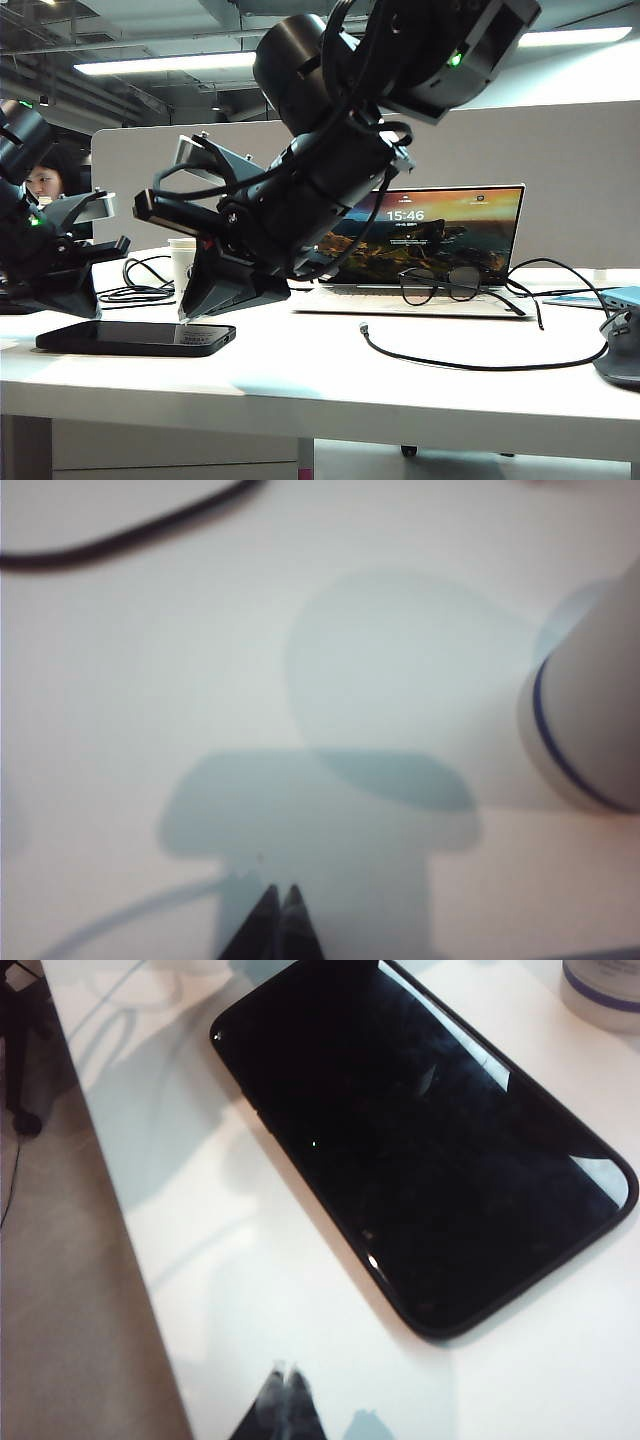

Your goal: Pick up the black phone, pick up the charger plug, insert the charger plug into the phone's charging port, and finally place the connected phone back on the desk.

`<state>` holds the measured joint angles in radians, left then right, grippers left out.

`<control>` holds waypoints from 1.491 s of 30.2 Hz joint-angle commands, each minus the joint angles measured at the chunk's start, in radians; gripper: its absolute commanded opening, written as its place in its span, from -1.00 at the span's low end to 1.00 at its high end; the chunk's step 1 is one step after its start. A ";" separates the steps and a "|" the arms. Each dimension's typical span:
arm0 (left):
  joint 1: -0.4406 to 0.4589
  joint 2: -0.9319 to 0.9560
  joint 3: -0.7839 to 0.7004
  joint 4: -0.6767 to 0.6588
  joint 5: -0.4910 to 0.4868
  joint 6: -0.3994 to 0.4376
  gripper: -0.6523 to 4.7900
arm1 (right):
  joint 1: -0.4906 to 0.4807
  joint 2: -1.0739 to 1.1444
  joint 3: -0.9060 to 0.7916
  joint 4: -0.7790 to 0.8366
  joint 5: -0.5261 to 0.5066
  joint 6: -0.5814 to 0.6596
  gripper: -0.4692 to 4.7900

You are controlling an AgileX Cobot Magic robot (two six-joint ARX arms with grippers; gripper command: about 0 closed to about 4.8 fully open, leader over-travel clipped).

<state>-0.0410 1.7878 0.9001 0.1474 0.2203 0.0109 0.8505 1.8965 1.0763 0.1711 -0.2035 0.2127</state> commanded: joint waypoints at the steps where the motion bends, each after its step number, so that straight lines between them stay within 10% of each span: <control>1: 0.002 0.003 0.002 0.056 0.001 0.008 -0.78 | 0.000 0.014 0.004 0.047 -0.005 -0.016 -0.84; 45: -0.032 0.034 0.009 -0.206 0.211 0.074 -0.78 | -0.053 0.082 0.005 0.090 -0.004 -0.034 -0.84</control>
<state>-0.0654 1.8130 0.9176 0.0196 0.4419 0.0784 0.7948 1.9785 1.0779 0.2489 -0.2050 0.1822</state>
